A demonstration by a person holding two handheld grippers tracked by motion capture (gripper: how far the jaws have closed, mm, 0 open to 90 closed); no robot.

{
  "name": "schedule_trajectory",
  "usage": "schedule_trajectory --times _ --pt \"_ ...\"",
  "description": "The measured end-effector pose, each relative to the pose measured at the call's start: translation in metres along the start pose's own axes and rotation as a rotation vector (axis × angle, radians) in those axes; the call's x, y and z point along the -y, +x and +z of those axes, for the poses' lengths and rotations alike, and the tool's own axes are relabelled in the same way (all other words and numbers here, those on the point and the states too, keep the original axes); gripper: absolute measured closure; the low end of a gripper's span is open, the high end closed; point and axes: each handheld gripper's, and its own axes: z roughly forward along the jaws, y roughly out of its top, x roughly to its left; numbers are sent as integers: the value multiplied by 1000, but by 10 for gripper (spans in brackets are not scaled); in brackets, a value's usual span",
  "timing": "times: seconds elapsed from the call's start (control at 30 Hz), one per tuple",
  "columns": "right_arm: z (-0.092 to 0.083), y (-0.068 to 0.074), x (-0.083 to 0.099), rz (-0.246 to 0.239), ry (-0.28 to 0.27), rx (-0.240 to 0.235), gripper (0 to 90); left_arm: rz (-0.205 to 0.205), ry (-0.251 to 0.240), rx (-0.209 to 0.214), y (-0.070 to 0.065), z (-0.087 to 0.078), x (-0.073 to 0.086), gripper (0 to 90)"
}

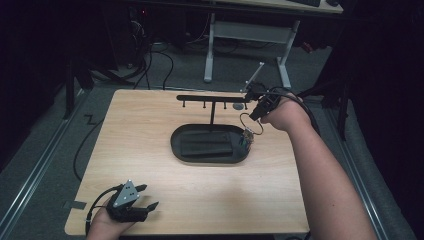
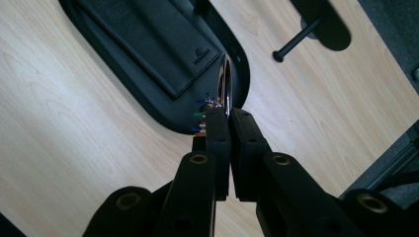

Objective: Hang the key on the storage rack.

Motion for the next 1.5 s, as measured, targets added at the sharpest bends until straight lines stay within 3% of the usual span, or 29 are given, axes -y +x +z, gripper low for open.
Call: schedule_trajectory --times 0.27,0.67,0.77,1.17,1.3,1.33,1.5 --pt "12 -17 -9 41 -27 -10 881 -2 15 0 1 -1 2 287" --pt "22 -38 -18 83 -20 -2 879 1 20 5 1 2 2 289" --pt "25 -39 -19 111 -16 -4 878 2 27 9 1 3 3 289" --pt "34 -44 -22 118 -12 11 870 2 26 12 0 4 3 290" --pt "33 -46 -22 118 -50 32 824 3 32 18 0 6 3 290" --pt "32 -45 -22 135 -51 37 822 5 34 18 0 6 3 290" --pt "29 -42 -23 124 -56 50 768 0 32 19 1 5 3 290"
